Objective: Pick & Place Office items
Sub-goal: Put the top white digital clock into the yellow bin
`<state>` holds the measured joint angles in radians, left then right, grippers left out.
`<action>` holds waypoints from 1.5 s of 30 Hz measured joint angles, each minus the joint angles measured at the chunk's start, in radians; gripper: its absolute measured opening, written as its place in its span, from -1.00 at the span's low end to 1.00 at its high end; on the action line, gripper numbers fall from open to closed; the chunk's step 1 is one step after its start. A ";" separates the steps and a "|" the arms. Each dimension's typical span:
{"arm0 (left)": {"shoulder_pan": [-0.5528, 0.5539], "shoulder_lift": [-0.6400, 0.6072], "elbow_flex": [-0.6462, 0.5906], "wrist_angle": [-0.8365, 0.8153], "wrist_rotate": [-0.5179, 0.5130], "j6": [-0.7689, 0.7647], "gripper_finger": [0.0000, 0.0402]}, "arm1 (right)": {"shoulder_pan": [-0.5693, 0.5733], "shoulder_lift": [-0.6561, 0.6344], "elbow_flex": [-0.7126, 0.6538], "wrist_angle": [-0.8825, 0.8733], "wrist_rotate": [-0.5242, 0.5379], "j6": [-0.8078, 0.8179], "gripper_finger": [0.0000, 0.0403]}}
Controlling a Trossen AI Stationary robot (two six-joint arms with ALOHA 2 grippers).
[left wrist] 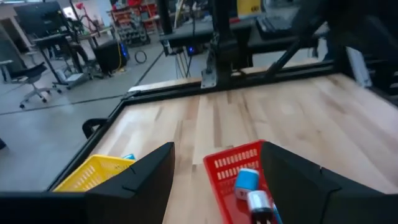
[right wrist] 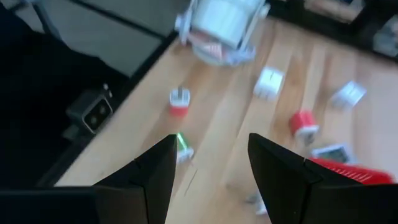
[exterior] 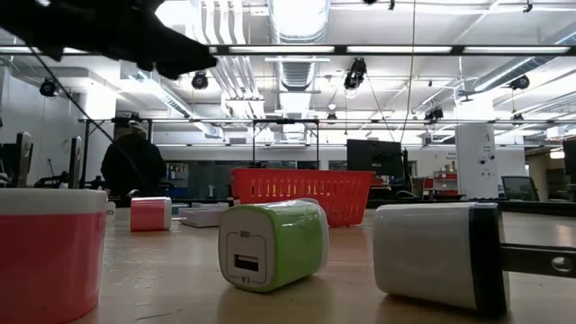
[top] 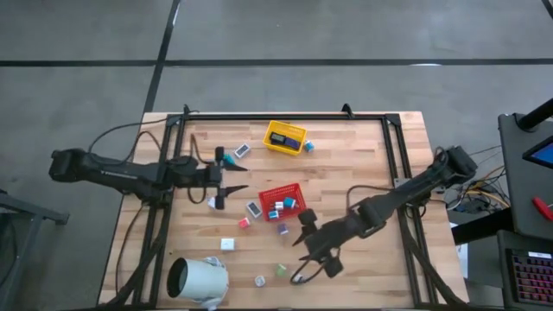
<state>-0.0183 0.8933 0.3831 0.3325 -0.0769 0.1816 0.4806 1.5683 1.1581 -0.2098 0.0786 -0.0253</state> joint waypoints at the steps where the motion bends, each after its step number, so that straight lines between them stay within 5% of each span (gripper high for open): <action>1: -0.006 -0.028 -0.019 0.002 0.000 -0.005 0.19 | -0.001 -0.025 -0.018 0.022 0.001 -0.006 -0.03; 9: -0.019 -0.157 -0.114 0.003 0.001 -0.007 0.19 | -0.003 -0.249 -0.230 0.181 0.015 -0.012 -0.03; 25: -0.019 -0.104 -0.125 -0.026 0.001 -0.093 0.19 | -0.003 -0.622 -0.630 0.410 0.082 -0.020 -0.03; 45: -0.002 0.039 -0.048 -0.125 -0.158 -0.183 0.19 | -0.004 -0.723 -0.743 0.432 0.109 -0.052 -0.03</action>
<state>-0.0204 0.9322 0.3356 0.2071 -0.2346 -0.0010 0.4770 0.8456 0.4149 0.2225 0.1871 -0.0772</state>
